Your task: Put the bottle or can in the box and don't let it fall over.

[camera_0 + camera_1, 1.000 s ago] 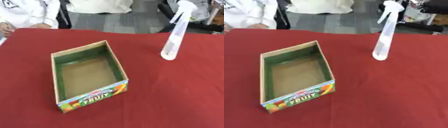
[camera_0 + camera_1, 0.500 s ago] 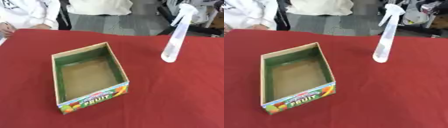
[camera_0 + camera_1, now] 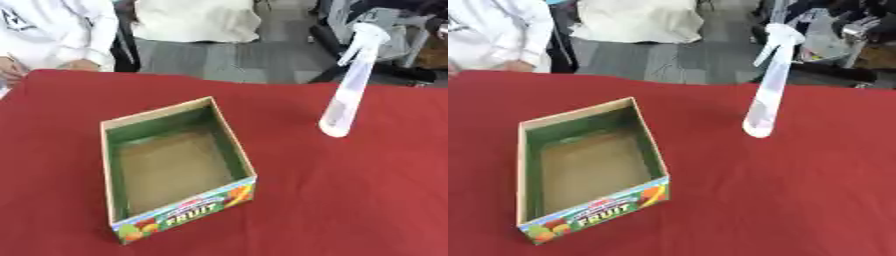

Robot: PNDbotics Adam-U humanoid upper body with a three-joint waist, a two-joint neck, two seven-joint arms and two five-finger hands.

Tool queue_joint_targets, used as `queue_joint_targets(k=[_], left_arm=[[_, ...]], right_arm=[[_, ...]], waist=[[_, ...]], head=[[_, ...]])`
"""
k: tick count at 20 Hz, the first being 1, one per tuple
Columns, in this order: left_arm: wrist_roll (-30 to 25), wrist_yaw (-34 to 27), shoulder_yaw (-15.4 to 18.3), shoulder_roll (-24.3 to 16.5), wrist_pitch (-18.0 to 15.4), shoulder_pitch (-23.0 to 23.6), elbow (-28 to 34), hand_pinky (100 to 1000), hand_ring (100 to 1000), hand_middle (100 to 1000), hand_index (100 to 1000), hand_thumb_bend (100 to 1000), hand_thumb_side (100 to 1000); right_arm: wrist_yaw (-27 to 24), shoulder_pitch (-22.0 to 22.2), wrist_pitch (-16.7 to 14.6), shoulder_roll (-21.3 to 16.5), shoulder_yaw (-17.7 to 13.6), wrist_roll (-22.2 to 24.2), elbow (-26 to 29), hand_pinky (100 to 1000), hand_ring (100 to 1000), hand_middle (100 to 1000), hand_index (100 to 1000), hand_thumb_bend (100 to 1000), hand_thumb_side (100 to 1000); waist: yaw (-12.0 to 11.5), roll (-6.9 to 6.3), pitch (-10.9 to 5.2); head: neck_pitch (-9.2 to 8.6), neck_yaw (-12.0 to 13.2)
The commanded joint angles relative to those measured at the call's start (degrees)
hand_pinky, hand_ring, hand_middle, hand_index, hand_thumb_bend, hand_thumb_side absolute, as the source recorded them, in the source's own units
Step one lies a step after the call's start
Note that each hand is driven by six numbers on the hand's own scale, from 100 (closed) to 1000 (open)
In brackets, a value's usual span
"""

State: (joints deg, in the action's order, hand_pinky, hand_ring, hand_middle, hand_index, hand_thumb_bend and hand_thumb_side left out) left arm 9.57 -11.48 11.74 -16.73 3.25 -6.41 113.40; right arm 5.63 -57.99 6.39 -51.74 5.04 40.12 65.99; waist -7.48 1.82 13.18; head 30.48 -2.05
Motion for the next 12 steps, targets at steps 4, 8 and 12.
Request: queue_joint_targets(k=[4,8,12], left_arm=[[-0.3,0.0,-0.3,-1.6,0.2,-0.9,1.2,724,663,664,746,100,746],[-0.6,0.0,-0.5,-1.6,0.2,-1.1,1.2,724,662,664,745,100,747],[-0.7,0.2,-0.6,-1.6,0.2,-1.1,1.2,725,661,664,744,100,750]], right_arm=[[2.3,-2.4,-0.5,-1.0,0.6,2.0,-0.8,887,921,915,902,100,282],[2.9,-3.4,-0.8,-0.1,1.0,2.4,-1.1,880,901,914,896,100,221],[4.2,-4.1,-1.0,0.5,1.2,2.0,-1.3,864,873,918,894,100,162]], waist=[[-0.2,-0.05,-0.18],[-0.4,-0.14,0.23],[-0.5,-0.03,0.66]], head=[[-0.72,-0.6],[-0.36,-0.8],[-0.41,-0.9]])
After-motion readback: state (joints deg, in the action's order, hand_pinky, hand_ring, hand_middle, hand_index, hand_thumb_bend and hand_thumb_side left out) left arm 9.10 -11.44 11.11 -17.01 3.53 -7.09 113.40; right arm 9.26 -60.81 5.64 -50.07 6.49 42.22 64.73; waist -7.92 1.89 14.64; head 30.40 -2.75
